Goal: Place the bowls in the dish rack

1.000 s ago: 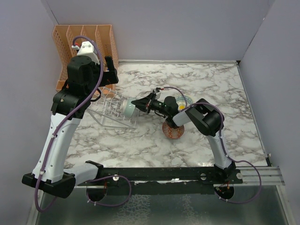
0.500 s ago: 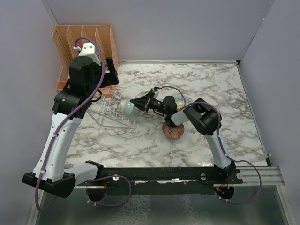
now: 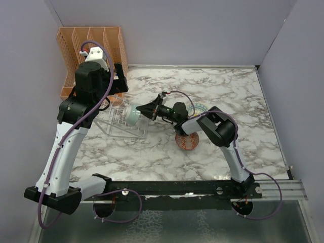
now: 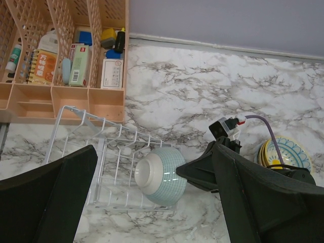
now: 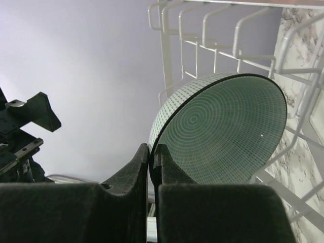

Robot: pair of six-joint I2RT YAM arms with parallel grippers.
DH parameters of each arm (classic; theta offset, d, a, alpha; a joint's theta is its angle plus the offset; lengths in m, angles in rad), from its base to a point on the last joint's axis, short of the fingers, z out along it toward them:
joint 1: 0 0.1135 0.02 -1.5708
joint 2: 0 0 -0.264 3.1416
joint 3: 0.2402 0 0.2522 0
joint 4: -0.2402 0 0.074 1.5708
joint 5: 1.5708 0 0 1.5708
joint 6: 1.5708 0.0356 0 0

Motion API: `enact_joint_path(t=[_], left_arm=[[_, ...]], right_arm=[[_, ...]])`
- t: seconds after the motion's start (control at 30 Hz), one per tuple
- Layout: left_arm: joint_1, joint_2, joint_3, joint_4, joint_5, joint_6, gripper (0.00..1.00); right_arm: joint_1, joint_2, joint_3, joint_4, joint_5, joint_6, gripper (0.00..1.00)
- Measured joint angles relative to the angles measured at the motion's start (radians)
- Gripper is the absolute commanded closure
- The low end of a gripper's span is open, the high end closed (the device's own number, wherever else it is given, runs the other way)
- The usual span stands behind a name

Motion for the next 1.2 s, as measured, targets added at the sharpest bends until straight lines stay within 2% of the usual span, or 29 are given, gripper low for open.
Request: enact_joint_path(t=[0.4,0.67,0.9,1.2], left_arm=[[0.000,-0.002,-0.015,0.000,0.000,-0.001,0.01],[-0.003,-0.002,-0.015,0.000,0.001,-0.002,0.01],[-0.007,-0.002,-0.015,0.000,0.001,-0.005,0.01],[-0.013,-0.002,-0.016,0.000,0.001,-0.006,0.01]], right_arm=[[0.005,0.013,-0.065,0.161,0.040,0.042,0.99],[0.001,0.018,-0.046,0.159,0.043,0.028,0.99],[-0.016,-0.052,-0.156,0.153,0.074,-0.002,0.99],[-0.027,-0.061,-0.159,0.128,0.078,-0.019,0.99]])
